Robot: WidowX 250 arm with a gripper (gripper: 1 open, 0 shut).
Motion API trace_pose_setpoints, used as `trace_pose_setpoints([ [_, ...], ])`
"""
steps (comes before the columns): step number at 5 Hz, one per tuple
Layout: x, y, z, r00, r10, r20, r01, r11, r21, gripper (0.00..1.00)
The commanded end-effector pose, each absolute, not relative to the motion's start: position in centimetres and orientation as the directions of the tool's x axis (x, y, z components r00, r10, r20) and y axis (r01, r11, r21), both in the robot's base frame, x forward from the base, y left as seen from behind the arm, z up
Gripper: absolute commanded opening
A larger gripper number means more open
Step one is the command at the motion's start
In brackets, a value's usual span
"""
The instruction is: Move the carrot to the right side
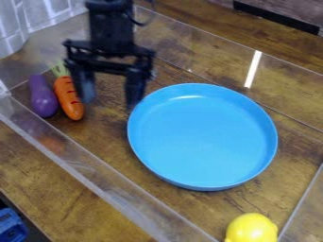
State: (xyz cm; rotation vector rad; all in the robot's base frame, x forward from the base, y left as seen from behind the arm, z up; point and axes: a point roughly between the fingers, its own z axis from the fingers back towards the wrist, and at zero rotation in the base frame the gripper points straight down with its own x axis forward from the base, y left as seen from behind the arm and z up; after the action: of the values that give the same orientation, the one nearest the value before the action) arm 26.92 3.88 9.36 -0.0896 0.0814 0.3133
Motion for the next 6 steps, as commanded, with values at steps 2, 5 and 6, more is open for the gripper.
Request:
trace_pose_setpoints([
  [2, 26.6, 8.8, 10.5, 0.933, 0.36, -0.008, -0.358, 0.927, -0.109, 1.0],
  [5, 27.1, 9.7, 7.0, 0.895, 0.447, 0.0, -0.444, 0.888, -0.123, 1.0],
  [6, 27.9, 9.7, 6.4, 0.906, 0.424, 0.009, -0.42, 0.9, -0.12, 1.0],
])
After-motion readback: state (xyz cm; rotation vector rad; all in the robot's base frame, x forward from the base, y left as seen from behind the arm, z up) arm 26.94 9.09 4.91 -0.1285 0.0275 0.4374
